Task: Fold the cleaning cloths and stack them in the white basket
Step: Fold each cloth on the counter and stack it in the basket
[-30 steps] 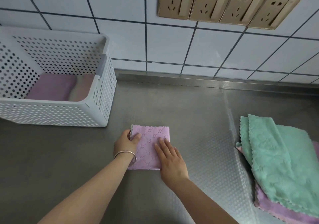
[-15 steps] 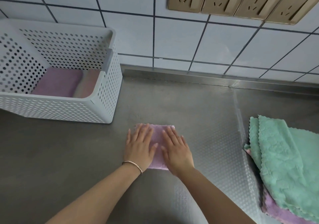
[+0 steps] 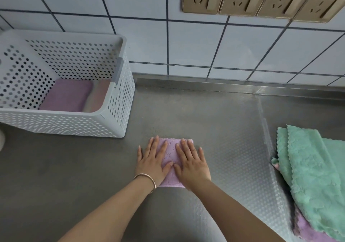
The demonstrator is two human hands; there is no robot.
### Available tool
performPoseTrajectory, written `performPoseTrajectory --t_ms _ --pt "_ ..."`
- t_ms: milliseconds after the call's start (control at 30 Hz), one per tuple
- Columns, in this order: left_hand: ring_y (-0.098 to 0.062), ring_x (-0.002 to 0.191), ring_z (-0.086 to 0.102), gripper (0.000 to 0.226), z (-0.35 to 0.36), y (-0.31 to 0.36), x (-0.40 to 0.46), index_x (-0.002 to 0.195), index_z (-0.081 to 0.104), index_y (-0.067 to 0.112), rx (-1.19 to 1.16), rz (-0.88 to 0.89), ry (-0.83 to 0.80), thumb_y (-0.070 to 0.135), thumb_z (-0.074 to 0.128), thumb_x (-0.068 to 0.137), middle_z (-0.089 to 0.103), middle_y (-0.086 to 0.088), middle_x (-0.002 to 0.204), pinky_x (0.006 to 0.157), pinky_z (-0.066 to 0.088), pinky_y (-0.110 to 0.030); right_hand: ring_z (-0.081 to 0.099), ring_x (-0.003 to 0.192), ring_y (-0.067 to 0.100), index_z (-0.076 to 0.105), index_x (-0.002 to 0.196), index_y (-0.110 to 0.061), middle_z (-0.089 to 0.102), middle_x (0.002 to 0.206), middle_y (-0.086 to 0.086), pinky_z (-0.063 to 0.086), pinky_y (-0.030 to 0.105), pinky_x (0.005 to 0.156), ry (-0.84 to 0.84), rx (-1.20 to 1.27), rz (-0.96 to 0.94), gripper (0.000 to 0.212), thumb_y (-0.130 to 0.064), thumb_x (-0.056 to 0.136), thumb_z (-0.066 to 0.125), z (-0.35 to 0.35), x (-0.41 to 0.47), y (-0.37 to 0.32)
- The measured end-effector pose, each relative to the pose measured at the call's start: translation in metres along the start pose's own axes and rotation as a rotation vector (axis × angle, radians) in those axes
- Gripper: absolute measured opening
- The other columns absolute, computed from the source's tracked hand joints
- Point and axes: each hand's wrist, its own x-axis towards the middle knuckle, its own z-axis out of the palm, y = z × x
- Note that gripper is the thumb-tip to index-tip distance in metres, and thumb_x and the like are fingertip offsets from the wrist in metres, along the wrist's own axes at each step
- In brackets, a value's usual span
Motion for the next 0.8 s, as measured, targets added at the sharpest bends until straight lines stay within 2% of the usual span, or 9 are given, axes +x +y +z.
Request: performPoseTrajectory --t_ms 67,133,233,333,400,433,500,667,800 --pt "-0.026 0.139 0.023 0.079 -0.007 0.007 -0.004 0.145 0.025 0.028 -0.2 -0.171 0.078 0.064 0.041 0.076 0.017 -0.008 0.154 0.112 0.019 -0.042 0.056 0.118 0.025 0.061 0.124 -0.014 0.057 0.131 0.004 0.052 0.039 0.091 0.057 0.111 0.076 0.053 -0.036 0.077 0.047 -0.009 0.0 -0.003" --pt "-0.031 0.122 0.04 0.065 -0.015 0.01 -0.011 0.124 0.051 0.019 -0.43 -0.484 0.276 0.047 0.07 0.068 0.042 -0.012 0.135 0.098 0.036 -0.04 0.052 0.113 0.026 0.051 0.127 -0.01 0.051 0.127 0.004 0.05 0.035 0.086 0.037 0.355 0.266 0.049 -0.016 0.078 0.054 -0.02 -0.005 -0.007" --pt "-0.03 0.12 0.039 0.051 -0.019 0.009 -0.016 0.11 0.061 0.021 -0.474 -0.731 0.158 0.052 0.069 0.069 0.043 -0.008 0.128 0.098 0.036 -0.036 0.055 0.101 0.021 0.047 0.12 -0.014 0.052 0.117 0.0 0.044 0.029 0.074 -0.01 0.672 0.631 0.04 -0.015 0.081 0.054 -0.029 -0.018 -0.005" --pt "-0.028 0.119 0.042 0.045 -0.017 0.011 -0.019 0.108 0.065 0.024 -0.443 -0.721 0.024 0.054 0.061 0.075 0.046 -0.006 0.128 0.098 0.038 -0.036 0.059 0.098 0.023 0.05 0.118 -0.012 0.06 0.111 0.004 0.043 0.026 0.074 -0.154 0.824 0.758 0.036 -0.018 0.083 0.054 -0.032 -0.024 -0.002" --pt "-0.032 0.11 0.053 0.04 -0.017 0.011 -0.021 0.106 0.066 0.022 -0.522 -0.725 0.013 0.049 0.061 0.077 0.057 -0.008 0.12 0.093 0.046 -0.037 0.056 0.075 0.02 0.06 0.09 -0.014 0.06 0.084 0.003 0.038 0.023 0.062 -0.246 0.891 0.774 0.011 -0.018 0.082 0.052 -0.035 -0.029 -0.001" --pt "-0.033 0.104 0.057 0.038 -0.019 0.01 -0.023 0.106 0.065 0.019 -0.589 -0.722 0.015 0.044 0.061 0.077 0.062 -0.01 0.115 0.088 0.048 -0.037 0.048 0.062 0.017 0.054 0.069 -0.015 0.053 0.07 0.001 0.033 0.022 0.056 -0.273 0.922 0.78 0.012 -0.016 0.081 0.052 -0.038 -0.032 -0.002" --pt "-0.034 0.098 0.06 0.035 -0.024 0.011 -0.032 0.106 0.063 0.014 -0.72 -0.715 0.022 0.036 0.061 0.08 0.066 -0.012 0.108 0.083 0.048 -0.033 0.037 0.055 0.018 0.041 0.053 -0.017 0.041 0.058 0.0 0.029 0.025 0.053 -0.29 1.003 0.794 0.03 -0.015 0.079 0.055 -0.037 -0.037 0.0" --pt "-0.028 0.083 0.054 0.029 -0.052 0.015 -0.064 0.108 0.06 0.012 -0.854 -0.645 0.206 0.032 0.055 0.087 0.062 -0.009 0.091 0.072 0.038 -0.028 0.037 0.061 0.018 0.046 0.066 -0.012 0.042 0.066 0.003 0.03 0.028 0.056 -0.198 1.145 0.719 0.018 -0.015 0.081 0.053 -0.063 -0.05 -0.007" --pt "-0.034 0.087 0.059 0.024 -0.09 0.011 -0.083 0.102 0.061 0.011 -0.893 -0.515 0.511 0.031 0.051 0.092 0.067 -0.011 0.088 0.067 0.034 -0.028 0.04 0.058 0.016 0.053 0.072 -0.012 0.047 0.064 0.0 0.033 0.026 0.055 -0.056 1.207 0.531 0.015 -0.016 0.086 0.053 -0.103 -0.05 -0.025"
